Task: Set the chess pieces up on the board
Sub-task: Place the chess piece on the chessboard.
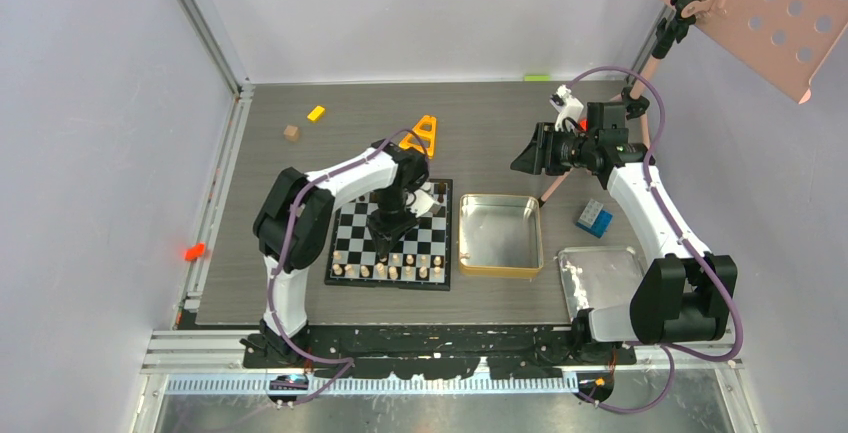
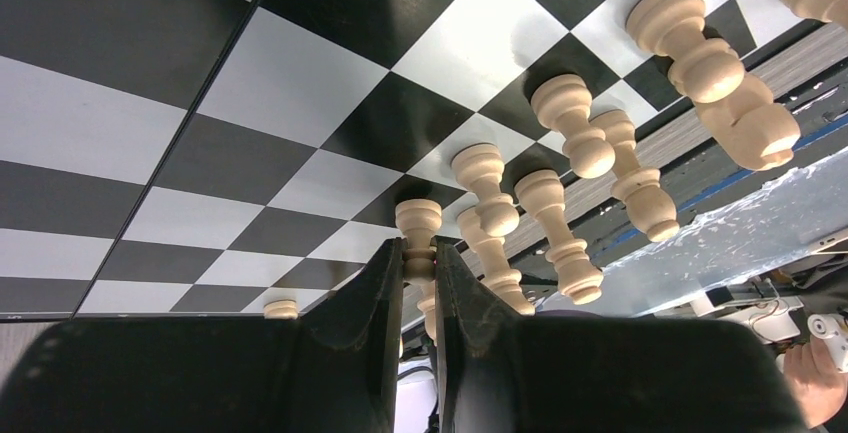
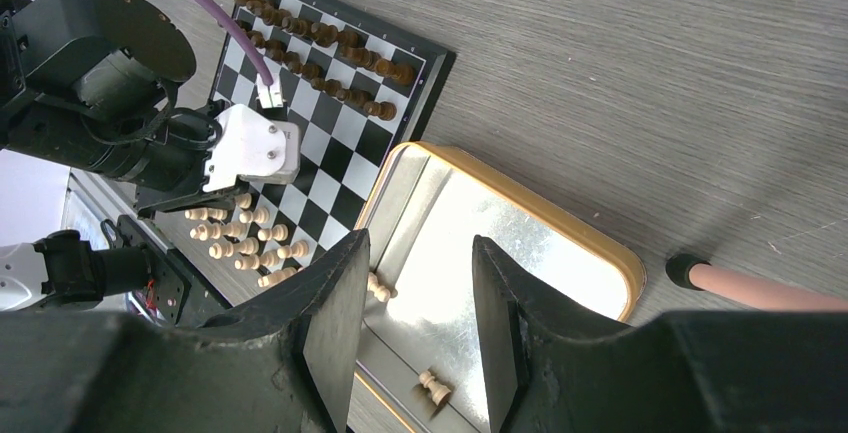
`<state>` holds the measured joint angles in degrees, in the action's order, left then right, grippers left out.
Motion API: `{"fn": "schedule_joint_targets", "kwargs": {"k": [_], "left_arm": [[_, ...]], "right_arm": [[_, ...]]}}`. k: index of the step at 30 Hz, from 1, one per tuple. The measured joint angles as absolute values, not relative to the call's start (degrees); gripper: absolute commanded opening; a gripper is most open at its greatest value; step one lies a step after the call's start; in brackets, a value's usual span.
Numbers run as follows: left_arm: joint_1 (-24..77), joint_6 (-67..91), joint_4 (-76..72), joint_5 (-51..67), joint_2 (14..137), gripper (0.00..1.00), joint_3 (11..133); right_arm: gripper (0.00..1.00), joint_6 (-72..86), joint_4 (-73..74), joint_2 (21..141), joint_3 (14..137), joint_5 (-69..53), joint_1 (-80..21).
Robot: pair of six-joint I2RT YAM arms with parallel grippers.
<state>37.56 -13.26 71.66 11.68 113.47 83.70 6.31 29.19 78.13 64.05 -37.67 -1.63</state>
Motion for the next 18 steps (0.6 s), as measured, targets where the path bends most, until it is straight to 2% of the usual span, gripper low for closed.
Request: {"fn": "schedule_joint_targets", "kwargs": {"k": [4,13,18], "left_arm": [[37.7,-12.9,71.6,11.2,113.6,0.15,83.7],[38.2,-12.5,71.5,10.9,113.8,0.30,83.7],[38.4,-12.5,71.5,10.9,113.8,0.33,83.7]], "right_arm": [[0.48,6.3,29.2,78.1,64.1,-37.8,-1.5],[0.48,6.3,29.2,78.1,64.0,-38.1,-1.4],[0.48,6.3,29.2,78.1,64.0,-38.1,-1.3]]}}
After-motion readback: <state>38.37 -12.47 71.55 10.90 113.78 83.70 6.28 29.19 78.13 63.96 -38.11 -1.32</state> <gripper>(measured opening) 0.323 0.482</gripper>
